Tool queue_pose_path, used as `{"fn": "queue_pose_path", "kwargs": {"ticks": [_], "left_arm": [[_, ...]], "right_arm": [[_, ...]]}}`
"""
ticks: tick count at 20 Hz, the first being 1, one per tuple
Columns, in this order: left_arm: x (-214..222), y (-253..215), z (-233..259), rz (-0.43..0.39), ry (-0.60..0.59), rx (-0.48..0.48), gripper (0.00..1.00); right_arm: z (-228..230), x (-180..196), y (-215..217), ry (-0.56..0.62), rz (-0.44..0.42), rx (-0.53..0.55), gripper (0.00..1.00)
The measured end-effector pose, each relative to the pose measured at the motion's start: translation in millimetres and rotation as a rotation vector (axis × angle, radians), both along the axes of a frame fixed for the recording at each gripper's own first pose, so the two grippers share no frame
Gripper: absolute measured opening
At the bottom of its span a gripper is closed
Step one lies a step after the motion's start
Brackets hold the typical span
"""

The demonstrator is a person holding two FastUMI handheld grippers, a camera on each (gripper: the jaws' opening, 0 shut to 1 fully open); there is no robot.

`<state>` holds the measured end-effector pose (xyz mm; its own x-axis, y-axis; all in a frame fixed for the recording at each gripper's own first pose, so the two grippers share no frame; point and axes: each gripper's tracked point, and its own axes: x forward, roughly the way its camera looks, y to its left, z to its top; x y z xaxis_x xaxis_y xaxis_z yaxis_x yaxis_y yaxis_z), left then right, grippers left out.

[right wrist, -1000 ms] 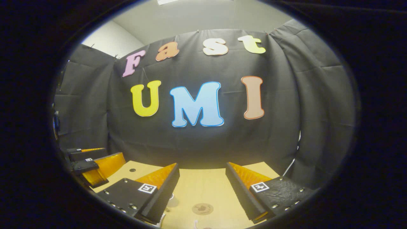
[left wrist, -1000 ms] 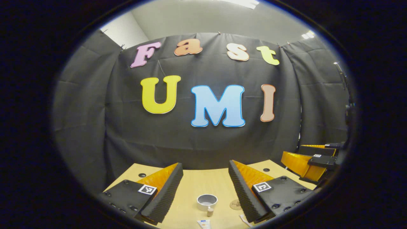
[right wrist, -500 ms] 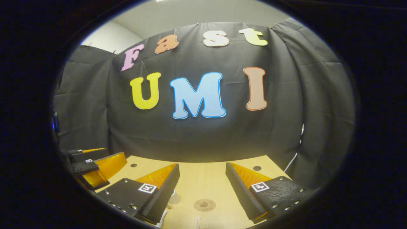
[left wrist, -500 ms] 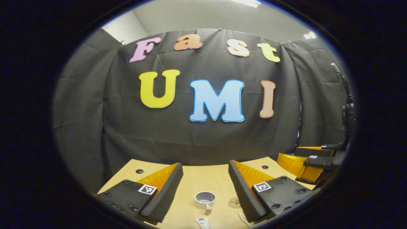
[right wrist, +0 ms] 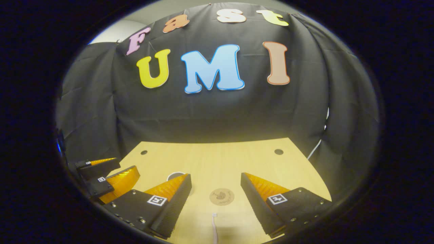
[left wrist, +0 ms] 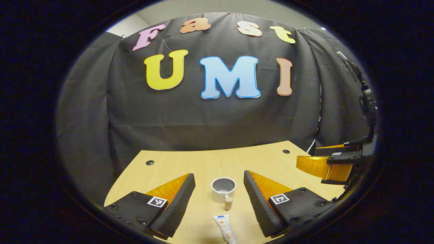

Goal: Put the toothbrush and toothpaste on the desktop into the cup, then pick up the cup and place it on the coaster on the desktop.

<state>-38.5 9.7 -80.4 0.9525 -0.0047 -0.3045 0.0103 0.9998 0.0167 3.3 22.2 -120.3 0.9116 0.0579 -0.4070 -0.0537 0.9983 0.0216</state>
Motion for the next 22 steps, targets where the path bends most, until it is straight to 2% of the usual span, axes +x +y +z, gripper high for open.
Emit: {"fn": "queue_pose_path", "kwargs": {"ticks": [6,8,13,14,16,22], "left_arm": [[-33.2,-11.3,-46.2,-0.032,0.213,-0.085,0.98],[-43.1,-13.1,-60.3,-0.040,0.286,-0.094,0.95],[-69.2,-16.9,-86.7,-0.063,0.487,-0.099,0.97],[-74.4,-16.9,-91.9,-0.059,0.526,-0.099,0.94],[-88.5,-18.7,-99.6,-0.060,0.606,-0.115,0.98],[-110.7,-16.1,-109.8,-0.022,0.766,-0.136,0.98]], "right_arm": [[-73.6,-16.5,1.4,0.235,0.011,-0.032,0.93],[-97.8,-23.8,-0.2,0.318,0.010,-0.036,0.93],[-151.5,-40.1,-4.6,0.516,0.014,-0.045,0.94],[-159.4,-45.6,-5.0,0.554,0.012,-0.043,0.94],[-175.1,-52.4,-10.5,0.604,0.013,-0.068,0.94],[-211.0,-65.6,-10.0,0.743,0.027,-0.095,0.94]]}}
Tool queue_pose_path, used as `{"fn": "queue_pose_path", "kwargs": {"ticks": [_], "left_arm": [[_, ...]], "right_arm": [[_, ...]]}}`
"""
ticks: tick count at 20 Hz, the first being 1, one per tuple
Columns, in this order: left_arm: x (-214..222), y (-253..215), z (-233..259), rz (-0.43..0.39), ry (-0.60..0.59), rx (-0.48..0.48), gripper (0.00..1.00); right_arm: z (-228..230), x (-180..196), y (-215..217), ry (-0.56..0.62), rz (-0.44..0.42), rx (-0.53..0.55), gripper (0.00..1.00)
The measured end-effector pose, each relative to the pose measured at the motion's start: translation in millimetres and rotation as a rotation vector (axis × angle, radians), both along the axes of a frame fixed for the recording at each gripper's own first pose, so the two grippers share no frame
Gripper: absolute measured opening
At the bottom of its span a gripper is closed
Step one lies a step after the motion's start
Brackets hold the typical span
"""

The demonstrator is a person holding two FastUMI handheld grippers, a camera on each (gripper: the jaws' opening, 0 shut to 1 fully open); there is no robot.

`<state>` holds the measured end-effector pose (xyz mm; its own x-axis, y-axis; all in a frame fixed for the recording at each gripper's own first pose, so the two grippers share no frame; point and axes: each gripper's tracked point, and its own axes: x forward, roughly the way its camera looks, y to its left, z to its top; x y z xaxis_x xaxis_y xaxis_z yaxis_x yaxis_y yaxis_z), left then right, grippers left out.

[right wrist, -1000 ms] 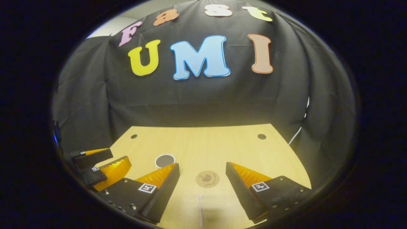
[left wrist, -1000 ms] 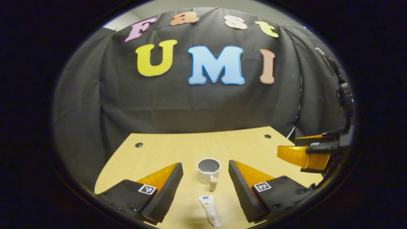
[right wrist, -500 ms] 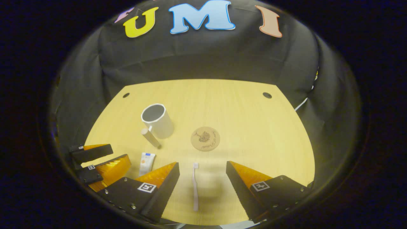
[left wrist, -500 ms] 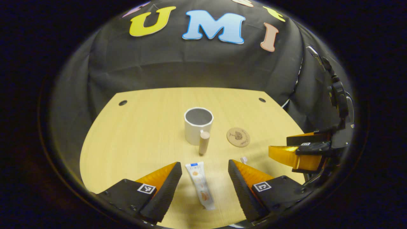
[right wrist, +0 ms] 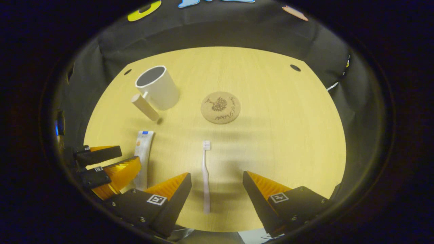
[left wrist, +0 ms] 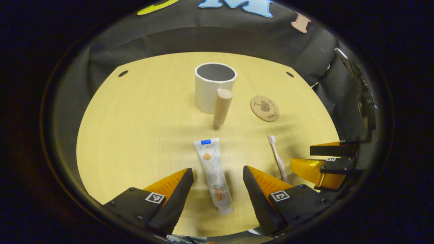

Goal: Put the toothbrush and toothpaste on the desktop into the cup, then pick up the cup and place it on the coaster on the desktop.

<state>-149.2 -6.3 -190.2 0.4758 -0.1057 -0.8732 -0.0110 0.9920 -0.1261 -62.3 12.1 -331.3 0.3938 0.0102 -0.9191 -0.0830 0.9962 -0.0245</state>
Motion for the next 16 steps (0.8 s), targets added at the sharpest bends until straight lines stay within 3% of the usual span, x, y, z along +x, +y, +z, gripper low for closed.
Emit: {"fn": "queue_pose_path", "kwargs": {"ticks": [10,16], "left_arm": [[-12.6,7.4,-38.1,0.058,0.154,0.002,0.97],[-15.1,11.8,-47.6,0.067,0.185,0.030,0.98]], "right_arm": [[-33.2,-7.5,2.2,0.127,-0.014,-0.014,0.94],[-46.8,-14.4,1.6,0.165,-0.028,-0.014,0.94]]}}
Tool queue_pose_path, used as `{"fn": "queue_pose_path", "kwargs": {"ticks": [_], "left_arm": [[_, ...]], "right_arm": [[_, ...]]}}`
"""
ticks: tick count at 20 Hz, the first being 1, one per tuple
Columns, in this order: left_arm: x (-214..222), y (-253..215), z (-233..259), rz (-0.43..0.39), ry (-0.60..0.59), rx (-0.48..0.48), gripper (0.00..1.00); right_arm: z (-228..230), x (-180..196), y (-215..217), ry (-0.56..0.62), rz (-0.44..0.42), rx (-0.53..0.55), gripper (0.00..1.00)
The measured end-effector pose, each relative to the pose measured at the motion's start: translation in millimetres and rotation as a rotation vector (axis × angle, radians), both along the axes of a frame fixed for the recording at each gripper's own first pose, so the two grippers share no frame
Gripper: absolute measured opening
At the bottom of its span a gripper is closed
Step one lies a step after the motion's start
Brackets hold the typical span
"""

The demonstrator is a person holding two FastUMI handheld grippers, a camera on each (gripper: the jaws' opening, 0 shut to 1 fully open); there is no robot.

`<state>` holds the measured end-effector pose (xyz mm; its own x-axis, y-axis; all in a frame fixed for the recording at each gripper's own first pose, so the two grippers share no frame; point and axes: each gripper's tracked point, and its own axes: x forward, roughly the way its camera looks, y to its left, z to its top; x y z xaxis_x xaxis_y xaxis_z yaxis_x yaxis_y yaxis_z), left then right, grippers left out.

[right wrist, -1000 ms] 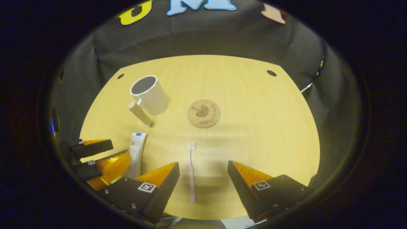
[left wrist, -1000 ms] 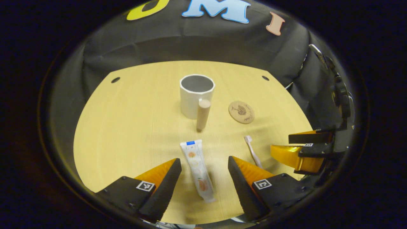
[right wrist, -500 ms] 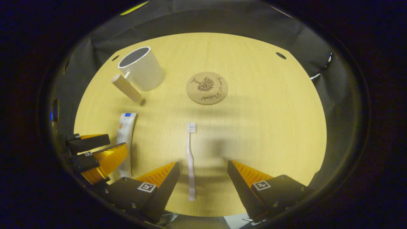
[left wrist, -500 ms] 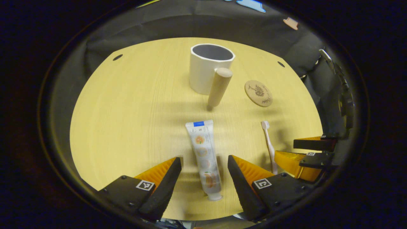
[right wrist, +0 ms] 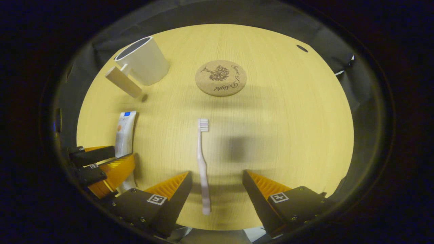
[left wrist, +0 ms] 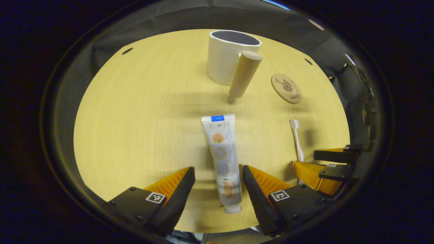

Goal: Put the toothbrush and toothpaste on the desktop into the cup, then pick up the cup and place it on the coaster on the desktop.

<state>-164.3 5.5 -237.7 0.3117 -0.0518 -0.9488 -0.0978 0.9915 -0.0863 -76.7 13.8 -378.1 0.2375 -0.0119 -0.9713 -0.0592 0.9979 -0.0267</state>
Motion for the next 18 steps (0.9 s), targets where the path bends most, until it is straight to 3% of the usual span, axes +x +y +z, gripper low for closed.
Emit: {"fn": "queue_pose_path", "kwargs": {"ticks": [9,12,13,14,15,16,17,18], "left_arm": [[5.9,3.1,-3.9,-0.010,0.028,0.088,0.93],[7.3,5.7,-2.2,0.001,0.014,0.091,0.89],[9.7,6.1,-1.6,0.007,-0.001,0.089,0.83],[9.9,5.6,-3.1,0.009,0.008,0.090,0.61],[10.6,4.5,-2.1,-0.005,0.012,0.093,0.60],[11.4,5.1,-1.4,-0.017,0.014,0.092,0.60],[11.2,3.2,-2.7,-0.021,0.026,0.094,0.54],[12.8,4.0,-4.2,-0.022,0.023,0.103,0.47]], "right_arm": [[-1.1,-7.7,-0.4,0.088,-0.052,-0.014,0.96],[-1.3,-7.6,3.2,0.099,-0.045,-0.025,0.86],[-0.5,-6.4,5.2,0.093,-0.040,-0.020,0.85],[4.1,-6.3,6.1,0.090,-0.058,-0.018,0.77],[-0.5,-5.2,7.3,0.089,-0.058,-0.015,0.46],[-3.6,-5.3,7.0,0.084,-0.056,-0.013,0.36],[-1.7,-6.0,9.3,0.087,-0.056,-0.008,0.15],[-0.9,-6.0,8.6,0.091,-0.038,-0.004,0.08]]}}
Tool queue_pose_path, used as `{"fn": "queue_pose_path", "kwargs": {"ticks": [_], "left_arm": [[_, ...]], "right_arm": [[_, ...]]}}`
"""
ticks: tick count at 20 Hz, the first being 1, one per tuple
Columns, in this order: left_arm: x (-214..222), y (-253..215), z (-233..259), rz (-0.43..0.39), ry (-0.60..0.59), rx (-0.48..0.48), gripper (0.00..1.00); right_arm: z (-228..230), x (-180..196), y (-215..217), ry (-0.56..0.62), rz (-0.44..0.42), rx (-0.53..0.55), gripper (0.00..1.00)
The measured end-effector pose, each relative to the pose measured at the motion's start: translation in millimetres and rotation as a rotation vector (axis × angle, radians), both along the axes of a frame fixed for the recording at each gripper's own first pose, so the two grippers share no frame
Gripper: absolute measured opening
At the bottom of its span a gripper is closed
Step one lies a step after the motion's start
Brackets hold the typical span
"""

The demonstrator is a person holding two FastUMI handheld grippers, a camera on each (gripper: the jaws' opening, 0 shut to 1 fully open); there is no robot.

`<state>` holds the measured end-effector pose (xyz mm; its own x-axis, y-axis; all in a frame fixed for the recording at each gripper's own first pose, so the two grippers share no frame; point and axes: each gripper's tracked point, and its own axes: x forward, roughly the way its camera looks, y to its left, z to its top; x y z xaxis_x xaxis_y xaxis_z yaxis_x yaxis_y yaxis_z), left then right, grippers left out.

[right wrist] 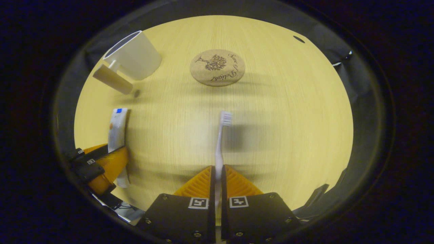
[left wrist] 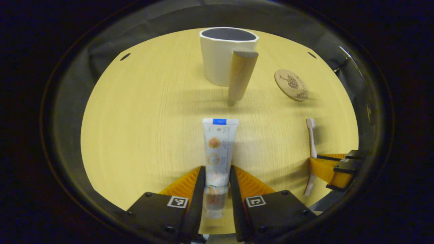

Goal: Put the toothbrush and toothpaste on the desktop into the cup, then pick up the cup and place it on the coaster on the desktop.

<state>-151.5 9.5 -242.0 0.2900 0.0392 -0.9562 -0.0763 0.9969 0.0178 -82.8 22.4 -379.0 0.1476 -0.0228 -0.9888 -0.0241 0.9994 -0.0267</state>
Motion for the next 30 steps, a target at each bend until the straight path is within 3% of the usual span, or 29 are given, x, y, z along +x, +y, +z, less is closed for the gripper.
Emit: {"fn": "queue_pose_path", "kwargs": {"ticks": [1,3,10,17,21,25,30], "left_arm": [[-0.3,-0.2,0.0,0.008,0.015,0.002,0.36],[-0.7,0.4,3.7,0.015,0.025,-0.002,0.29],[-5.0,-2.4,4.0,0.000,0.042,-0.017,0.28],[-3.1,-1.3,74.9,0.061,-0.066,-0.095,0.27],[26.2,2.6,135.1,0.105,-0.167,-0.150,0.27],[77.2,14.6,195.4,0.095,-0.271,-0.139,0.28],[123.9,19.4,198.8,0.073,-0.352,-0.111,0.27]], "right_arm": [[-0.2,-0.6,-0.1,0.008,0.007,0.008,0.08],[0.1,0.4,-1.6,0.026,0.000,0.030,0.08],[0.6,3.8,-3.7,0.044,-0.042,0.082,0.07],[0.0,5.5,-3.8,0.039,-0.037,0.090,0.07],[0.3,6.1,-4.2,0.039,-0.033,0.097,0.07],[-0.1,6.7,-4.0,0.033,-0.031,0.098,0.07],[0.0,7.4,-4.6,0.025,-0.037,0.105,0.07]]}}
